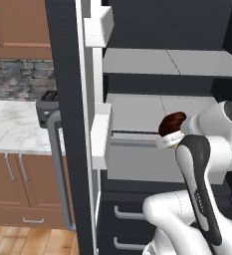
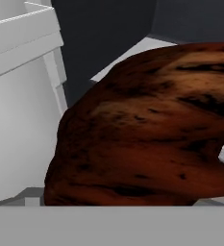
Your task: Gather the eggplant and potato from the fridge and place them on a tray on the dining counter. Then gather the fish and steak from the fridge and place them on the other tray.
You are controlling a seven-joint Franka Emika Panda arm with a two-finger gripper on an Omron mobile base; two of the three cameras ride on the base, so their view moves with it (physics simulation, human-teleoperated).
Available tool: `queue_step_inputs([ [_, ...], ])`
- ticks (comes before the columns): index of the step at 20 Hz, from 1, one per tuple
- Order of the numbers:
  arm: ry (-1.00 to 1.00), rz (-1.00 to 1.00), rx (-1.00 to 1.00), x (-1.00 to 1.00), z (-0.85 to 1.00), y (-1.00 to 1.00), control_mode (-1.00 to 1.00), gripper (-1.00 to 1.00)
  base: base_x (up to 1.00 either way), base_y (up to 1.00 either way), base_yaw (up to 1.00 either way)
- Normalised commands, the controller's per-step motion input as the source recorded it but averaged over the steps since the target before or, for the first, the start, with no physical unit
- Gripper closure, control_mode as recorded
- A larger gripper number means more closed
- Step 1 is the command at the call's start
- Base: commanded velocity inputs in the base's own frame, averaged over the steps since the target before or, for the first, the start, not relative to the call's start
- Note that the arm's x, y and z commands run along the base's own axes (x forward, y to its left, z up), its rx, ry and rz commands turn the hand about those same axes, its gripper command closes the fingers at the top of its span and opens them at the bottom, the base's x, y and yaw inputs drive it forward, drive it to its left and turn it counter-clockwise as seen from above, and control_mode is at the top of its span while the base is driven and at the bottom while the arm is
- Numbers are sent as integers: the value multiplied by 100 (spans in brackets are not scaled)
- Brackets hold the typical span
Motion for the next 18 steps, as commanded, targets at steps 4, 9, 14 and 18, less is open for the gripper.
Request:
queue_step_inputs([
  [4,-4,0,0,-88,15,-6,-100,100,0,0,0],
  [9,-2,0,0,-37,6,-3,100,100,-54,-3,0],
  [14,0,0,0,0,0,0,100,100,-99,-12,0],
  [18,0,0,0,0,0,0,100,100,-88,-34,4],
])
